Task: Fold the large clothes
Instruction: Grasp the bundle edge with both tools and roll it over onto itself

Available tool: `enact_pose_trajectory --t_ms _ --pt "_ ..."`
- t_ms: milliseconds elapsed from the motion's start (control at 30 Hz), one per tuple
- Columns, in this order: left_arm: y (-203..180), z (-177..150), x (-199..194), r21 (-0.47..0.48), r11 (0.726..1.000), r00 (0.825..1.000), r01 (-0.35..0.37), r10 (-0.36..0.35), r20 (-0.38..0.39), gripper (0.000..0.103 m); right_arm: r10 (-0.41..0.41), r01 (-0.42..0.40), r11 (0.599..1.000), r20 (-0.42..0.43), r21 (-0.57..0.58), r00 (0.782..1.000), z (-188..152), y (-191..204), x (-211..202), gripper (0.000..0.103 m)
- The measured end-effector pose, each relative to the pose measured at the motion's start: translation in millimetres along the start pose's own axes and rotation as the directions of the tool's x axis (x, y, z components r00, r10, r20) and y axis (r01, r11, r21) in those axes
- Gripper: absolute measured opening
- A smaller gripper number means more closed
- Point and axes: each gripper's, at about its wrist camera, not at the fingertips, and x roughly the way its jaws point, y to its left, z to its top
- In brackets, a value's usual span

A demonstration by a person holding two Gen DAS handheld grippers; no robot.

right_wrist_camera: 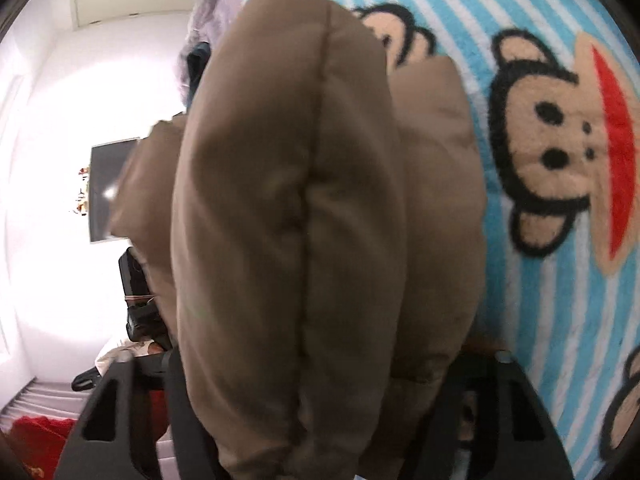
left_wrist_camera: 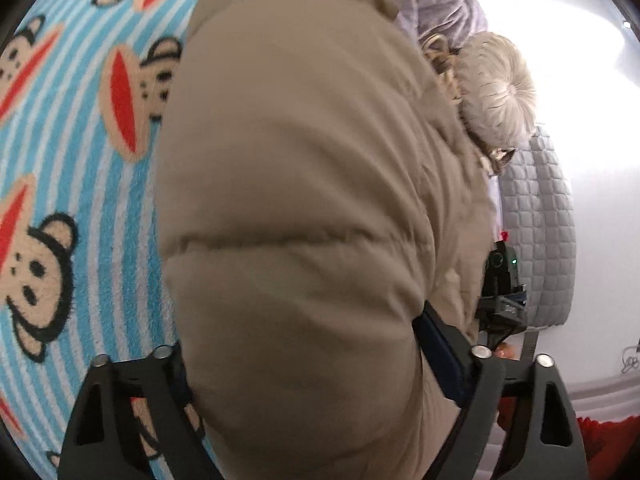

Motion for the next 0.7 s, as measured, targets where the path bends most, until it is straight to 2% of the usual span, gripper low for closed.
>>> enact_pose_trajectory --t_ms 200,367,533,700 --pt "-18 6 -35 0.077 0.996 0.998 0.042 -0.045 0.04 0.082 0.001 0.0 0.999 0.042 -0.036 0.999 -12 35 1 0.055" --pt "-11 27 -90 0.109 0.992 0.993 0.056 -0.067 0.096 0.082 0.043 -0.039 0.998 0.087 -0.054 0.995 -13 77 21 0.055" --pt "35 51 -159 0.116 0.993 0.987 0.017 -0.035 0.156 0.082 0.072 -0.062 0.992 0.095 -0.107 0.993 -3 123 69 0.055" --pt "95 72 -206 0.065 0.997 0.98 -0.031 0.018 0.2 0.082 0.08 -0.072 0.988 0.055 -0.136 0.995 19 160 149 0.055"
